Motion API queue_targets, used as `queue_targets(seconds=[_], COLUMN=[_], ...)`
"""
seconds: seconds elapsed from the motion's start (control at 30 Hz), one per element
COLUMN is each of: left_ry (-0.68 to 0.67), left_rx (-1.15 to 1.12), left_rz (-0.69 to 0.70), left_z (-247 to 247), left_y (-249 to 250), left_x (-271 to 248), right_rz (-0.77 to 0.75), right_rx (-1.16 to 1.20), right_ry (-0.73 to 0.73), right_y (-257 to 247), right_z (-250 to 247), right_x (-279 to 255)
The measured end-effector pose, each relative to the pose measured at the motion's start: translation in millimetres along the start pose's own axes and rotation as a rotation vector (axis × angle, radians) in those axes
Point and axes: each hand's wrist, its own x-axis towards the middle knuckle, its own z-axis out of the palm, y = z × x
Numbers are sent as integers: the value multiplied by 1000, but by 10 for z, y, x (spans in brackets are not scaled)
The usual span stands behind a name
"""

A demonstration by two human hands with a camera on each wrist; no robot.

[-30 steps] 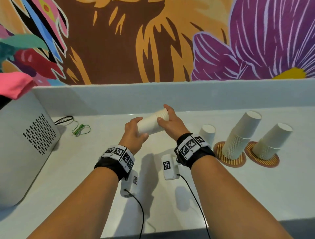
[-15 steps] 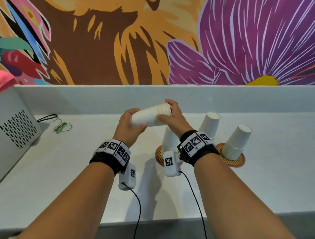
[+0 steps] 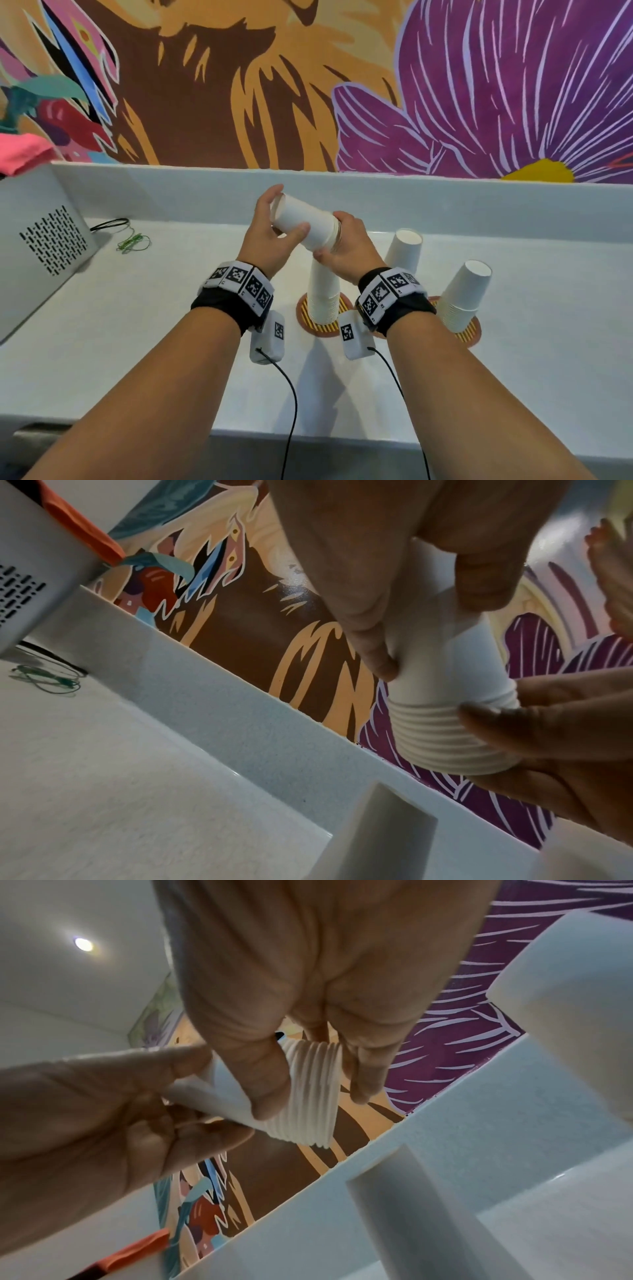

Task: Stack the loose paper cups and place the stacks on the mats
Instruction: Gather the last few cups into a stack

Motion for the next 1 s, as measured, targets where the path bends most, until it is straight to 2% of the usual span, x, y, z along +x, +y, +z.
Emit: queue_targets(seconds=[0.13,0.43,1.0], left_ry=[-19,-148,-204], left_rx=[-28,26,189], left_rz=[-21,8,-157], left_z=[48,237,577], left_y=[75,62,-424], left_x=[68,289,216], right_rz=[-26,71,177], right_rx=[-71,83,68], right_ry=[44,81,-152], right_y=[31,98,700], right_z=[67,133,332], right_x=[50,56,21])
